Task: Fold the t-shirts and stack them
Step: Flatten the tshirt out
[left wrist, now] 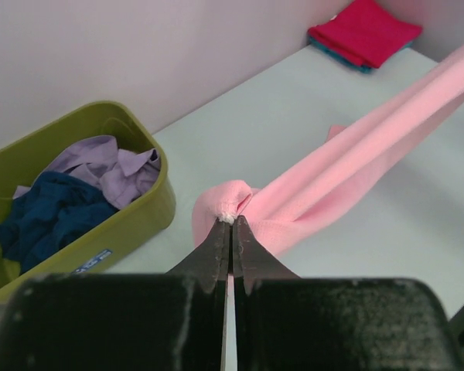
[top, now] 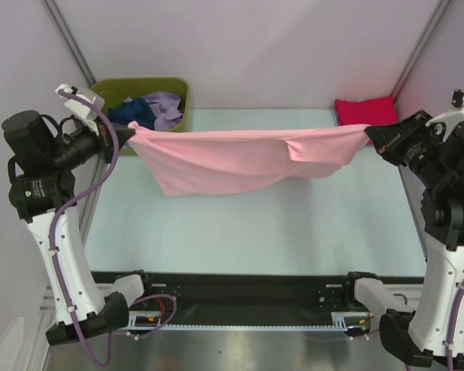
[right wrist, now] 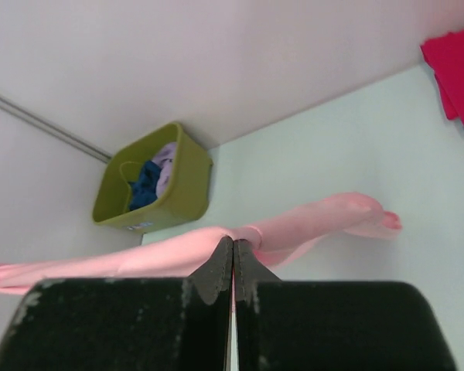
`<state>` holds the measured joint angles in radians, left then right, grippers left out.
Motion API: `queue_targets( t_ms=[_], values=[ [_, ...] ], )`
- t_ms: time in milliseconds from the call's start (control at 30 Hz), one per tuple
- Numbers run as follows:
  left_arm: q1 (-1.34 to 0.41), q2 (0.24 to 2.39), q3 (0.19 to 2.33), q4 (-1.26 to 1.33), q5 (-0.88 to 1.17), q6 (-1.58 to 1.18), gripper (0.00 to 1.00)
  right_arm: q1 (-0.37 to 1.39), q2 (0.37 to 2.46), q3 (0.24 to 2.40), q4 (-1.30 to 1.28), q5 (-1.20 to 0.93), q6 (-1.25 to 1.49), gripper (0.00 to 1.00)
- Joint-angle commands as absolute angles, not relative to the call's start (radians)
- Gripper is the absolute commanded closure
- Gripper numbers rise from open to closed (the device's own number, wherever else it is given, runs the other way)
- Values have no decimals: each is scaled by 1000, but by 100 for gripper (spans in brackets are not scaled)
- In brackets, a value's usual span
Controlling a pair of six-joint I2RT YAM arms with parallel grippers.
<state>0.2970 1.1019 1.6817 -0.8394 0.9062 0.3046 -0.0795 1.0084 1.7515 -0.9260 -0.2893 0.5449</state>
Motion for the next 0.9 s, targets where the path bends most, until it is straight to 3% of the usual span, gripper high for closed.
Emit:
queue_targets(
  t_ms=[0,167,333,467,500,633,700,867],
  values=[
    [314,1066,1700,-876,1034,273,100,-91,1002,1798,-979,-351,528,100],
    [316,1117,1579,-668,960,146,100,-91,1070,1749,-891,-356,519,100],
    [229,1264,1705,-493,824,87,100,-92,1314,1836,-656,-361,578,100],
    [144,1527,1935,-469,698,17,100,-109,1618,2107,-575,-371,643,100],
    [135,1581,2004,-479,680,9,100,-118,1749,2282,-574,-377,675,100],
    [110,1840,2480,-564,644,-55,100,-156,2006,2698,-611,-414,791,100],
    [110,1876,2545,-539,647,-74,100,-181,2023,2711,-550,-442,850,100],
    [88,1763,2281,-357,698,-40,99,-213,1844,2418,-394,-426,856,100]
  ],
)
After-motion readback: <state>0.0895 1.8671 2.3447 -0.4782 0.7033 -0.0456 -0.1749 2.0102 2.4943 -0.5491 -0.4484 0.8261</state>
